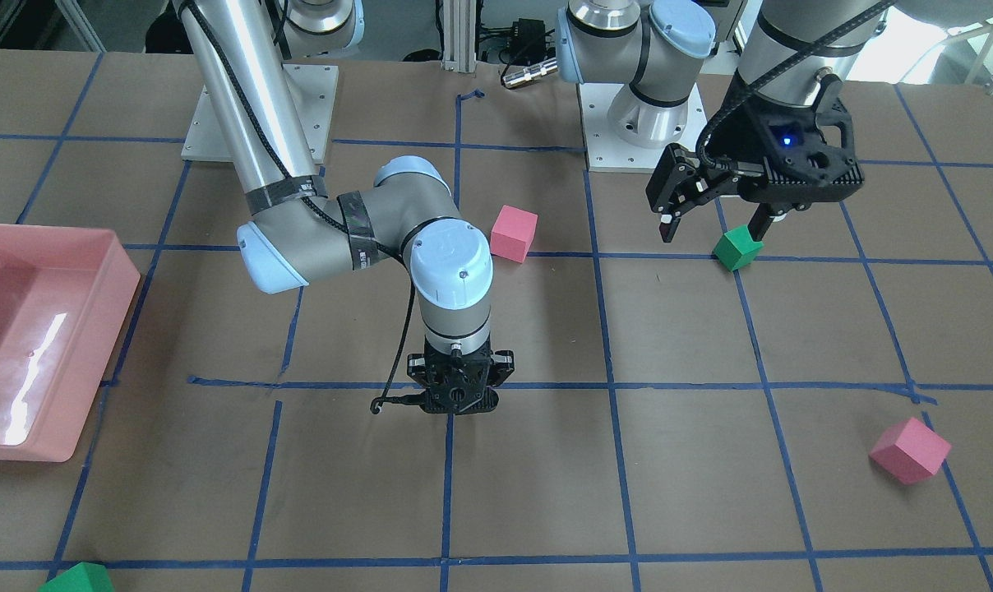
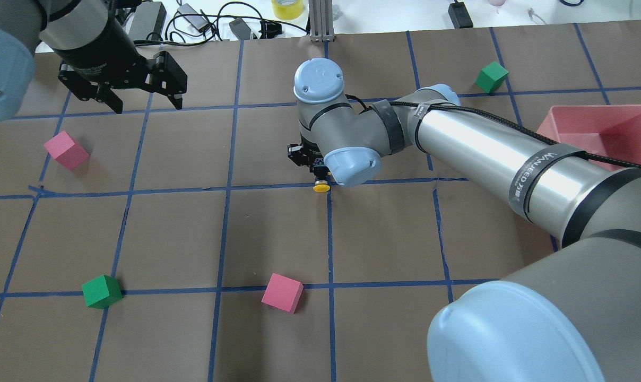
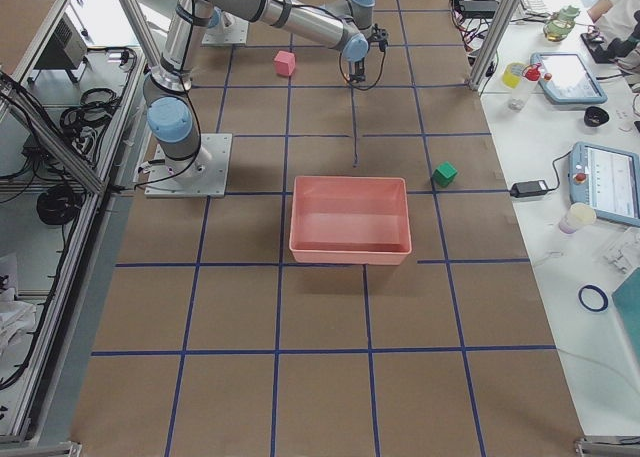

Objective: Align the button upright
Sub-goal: 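Lower the held button switch onto the table with the right gripper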

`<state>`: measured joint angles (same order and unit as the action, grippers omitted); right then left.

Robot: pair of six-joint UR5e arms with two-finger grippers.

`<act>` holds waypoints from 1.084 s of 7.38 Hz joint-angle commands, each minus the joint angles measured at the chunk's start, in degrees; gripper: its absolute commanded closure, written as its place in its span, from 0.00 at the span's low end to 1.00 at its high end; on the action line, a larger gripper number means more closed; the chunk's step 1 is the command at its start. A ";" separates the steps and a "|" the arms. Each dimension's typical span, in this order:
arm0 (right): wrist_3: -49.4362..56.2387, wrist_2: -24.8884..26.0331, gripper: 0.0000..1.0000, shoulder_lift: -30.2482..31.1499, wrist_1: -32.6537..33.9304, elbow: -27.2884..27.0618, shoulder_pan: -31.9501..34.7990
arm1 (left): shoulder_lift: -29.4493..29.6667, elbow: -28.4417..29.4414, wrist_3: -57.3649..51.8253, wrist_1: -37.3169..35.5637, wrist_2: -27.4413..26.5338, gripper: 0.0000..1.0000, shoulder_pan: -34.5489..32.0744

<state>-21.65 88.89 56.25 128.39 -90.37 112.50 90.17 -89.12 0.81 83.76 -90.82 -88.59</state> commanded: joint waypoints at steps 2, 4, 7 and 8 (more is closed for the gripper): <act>0.03 0.06 1.00 -0.26 -0.07 -0.15 0.00 | 0.01 0.00 -0.02 0.00 -0.15 0.00 0.00; -0.06 0.23 0.99 -0.26 -0.07 -0.15 0.00 | 0.01 0.00 -0.02 0.00 -0.15 0.00 0.00; -0.15 -0.12 0.70 0.17 -0.15 -0.85 0.00 | 0.01 0.00 -0.02 0.00 -0.15 0.00 0.00; -0.15 -0.12 0.69 0.44 -0.15 -1.21 0.00 | 0.01 -0.09 -0.02 0.00 -0.06 0.00 0.00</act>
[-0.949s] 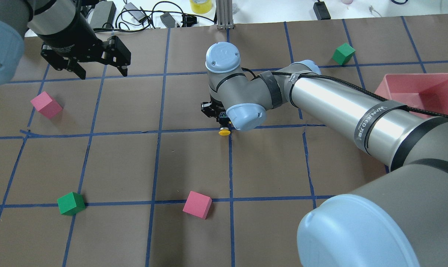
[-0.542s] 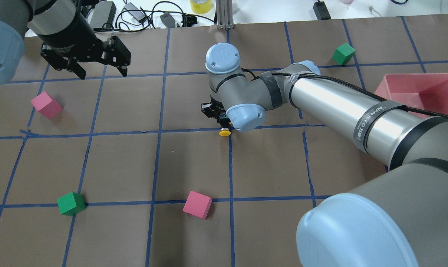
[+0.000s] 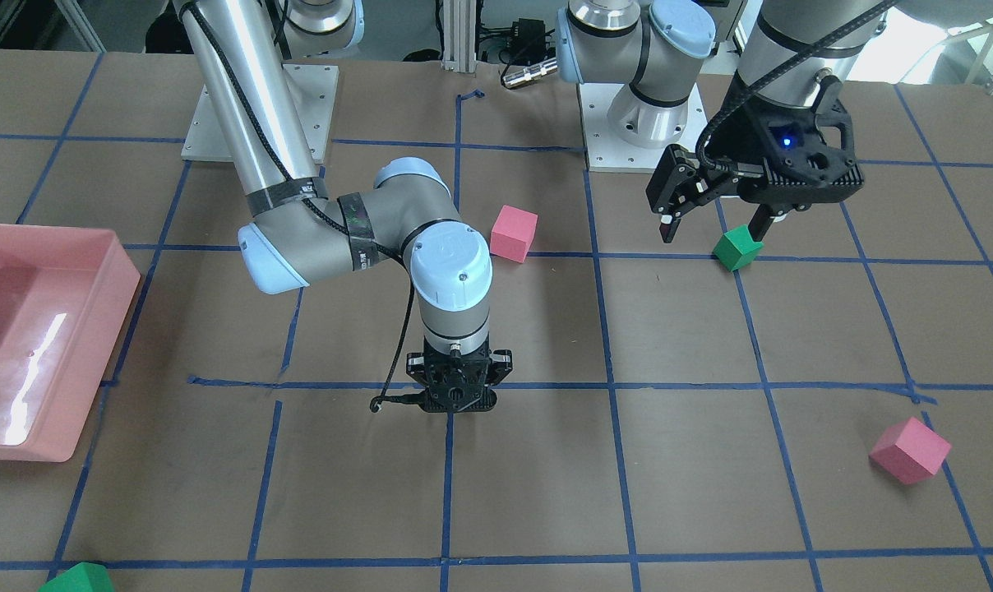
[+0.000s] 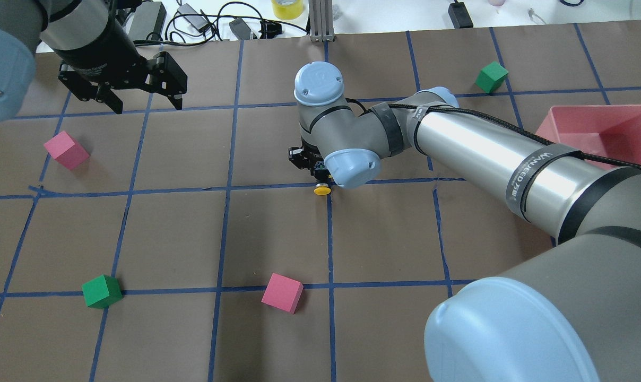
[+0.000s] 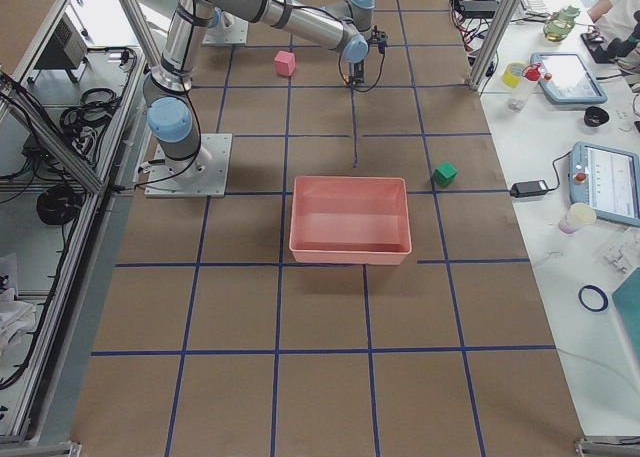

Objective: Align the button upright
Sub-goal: 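Lower the held button switch onto the table with the right gripper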

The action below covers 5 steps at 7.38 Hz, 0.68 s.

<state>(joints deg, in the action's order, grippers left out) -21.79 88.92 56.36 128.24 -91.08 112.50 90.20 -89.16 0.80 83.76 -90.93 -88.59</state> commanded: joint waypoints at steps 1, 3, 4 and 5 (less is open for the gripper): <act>0.08 -0.06 0.63 0.59 -0.01 -1.02 0.00 | -0.03 -0.05 -0.01 0.00 0.05 0.00 0.00; -0.01 -0.15 0.39 1.63 0.08 -1.12 0.00 | 0.06 0.04 -0.01 0.00 0.14 0.00 0.00; -0.01 -0.15 0.20 2.08 0.08 -1.20 0.00 | -0.03 0.04 -0.01 0.00 0.14 0.00 0.00; 0.17 -0.15 0.12 2.26 0.00 -1.12 -0.09 | -0.03 0.04 -0.01 0.00 0.05 0.00 0.00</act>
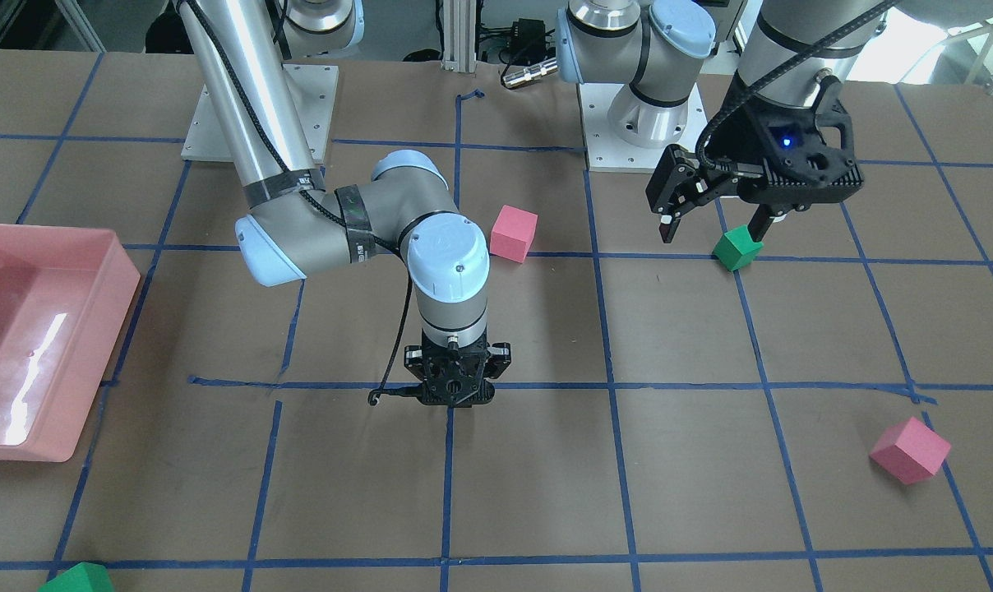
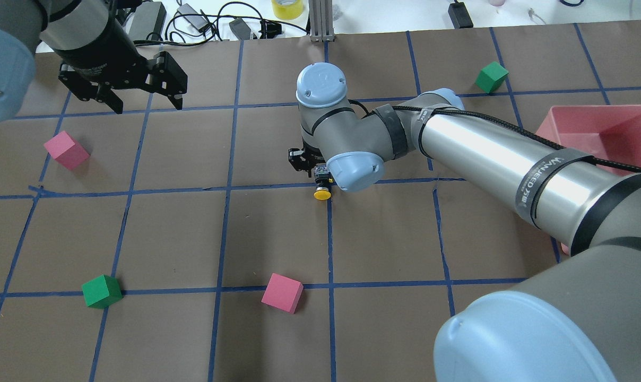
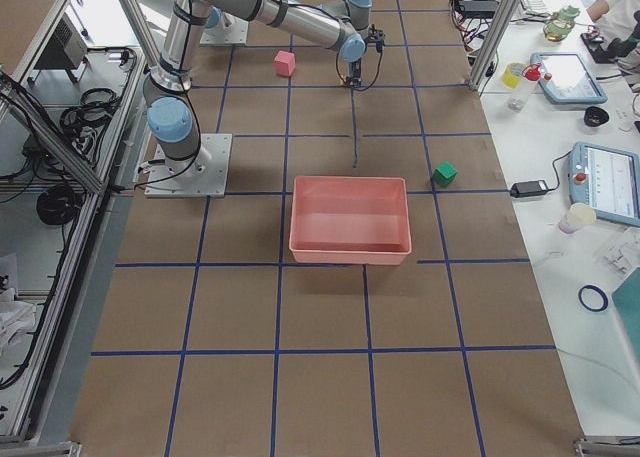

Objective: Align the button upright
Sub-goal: 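Lower the held button switch onto the table with the right gripper, then open the right gripper and raise it back toward its start pose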

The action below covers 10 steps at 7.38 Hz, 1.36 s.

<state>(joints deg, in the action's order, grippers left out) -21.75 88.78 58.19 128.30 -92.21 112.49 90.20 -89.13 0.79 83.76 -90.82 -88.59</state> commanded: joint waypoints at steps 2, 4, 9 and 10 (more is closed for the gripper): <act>2.05 0.68 0.09 4.63 -1.03 0.19 -0.16 | 0.06 0.01 0.00 0.00 -0.06 0.00 0.00; 5.31 0.52 0.01 11.19 -9.32 1.06 -3.83 | 0.06 0.01 0.00 0.00 -0.06 0.00 0.00; 30.16 1.04 0.00 25.21 -43.56 12.73 -23.61 | -0.46 -0.08 0.09 0.62 -0.15 0.00 -0.09; 30.10 0.43 0.00 26.43 -44.35 13.28 -23.28 | -0.46 -0.08 0.09 0.70 -0.15 0.00 -0.09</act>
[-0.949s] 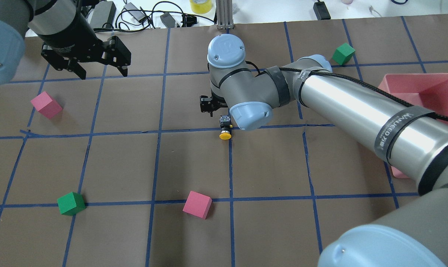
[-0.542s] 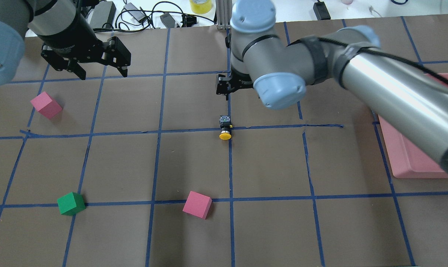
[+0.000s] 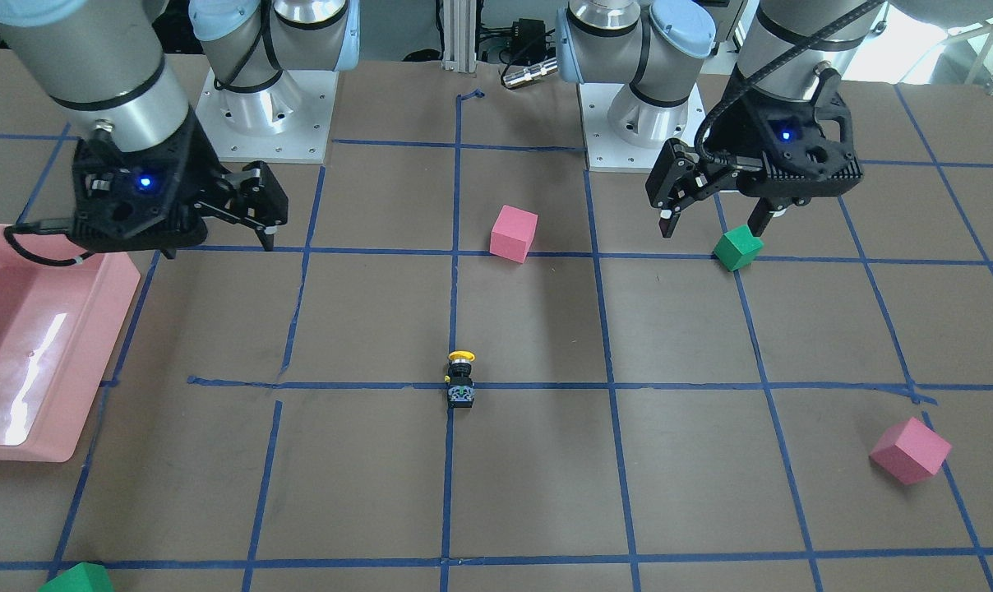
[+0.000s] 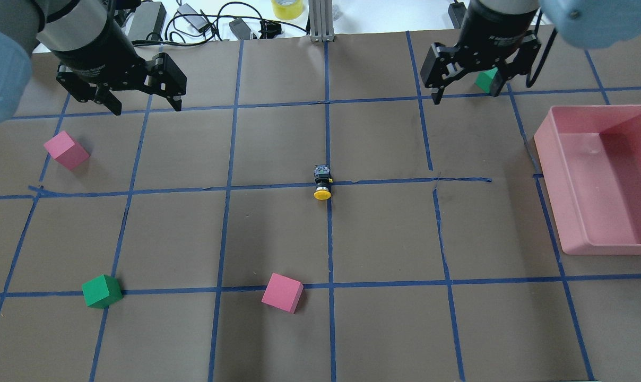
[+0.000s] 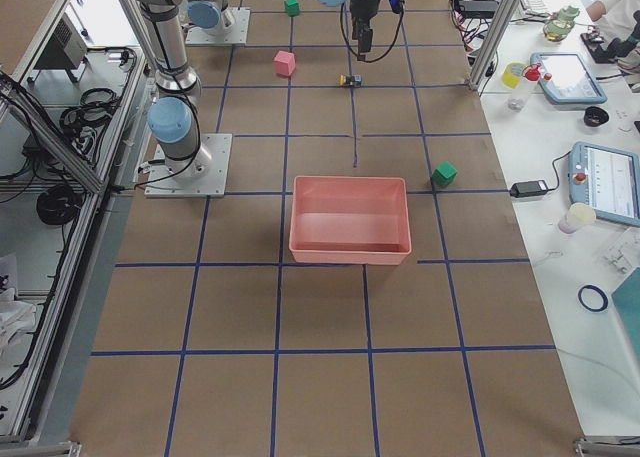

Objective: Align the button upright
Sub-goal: 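Open the right gripper and raise it back toward its start pose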

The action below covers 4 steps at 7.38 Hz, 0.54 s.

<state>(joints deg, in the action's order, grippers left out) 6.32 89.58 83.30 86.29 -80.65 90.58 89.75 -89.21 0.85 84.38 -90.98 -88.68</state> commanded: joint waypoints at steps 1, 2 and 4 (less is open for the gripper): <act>2.03 -0.72 0.00 1.33 -2.27 1.29 -1.37 | 0.08 -0.09 -0.05 0.09 0.02 0.00 0.00; 1.95 0.06 0.00 1.42 -1.83 1.72 -0.94 | 0.16 -0.09 -0.05 0.17 0.02 0.00 0.00; 1.42 -0.81 0.00 0.90 -1.74 1.20 -0.94 | 0.08 0.00 -0.05 0.09 -0.07 0.00 0.00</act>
<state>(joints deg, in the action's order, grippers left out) 7.90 89.06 84.49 84.38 -79.34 89.60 89.87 -89.28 0.80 84.52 -90.99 -88.68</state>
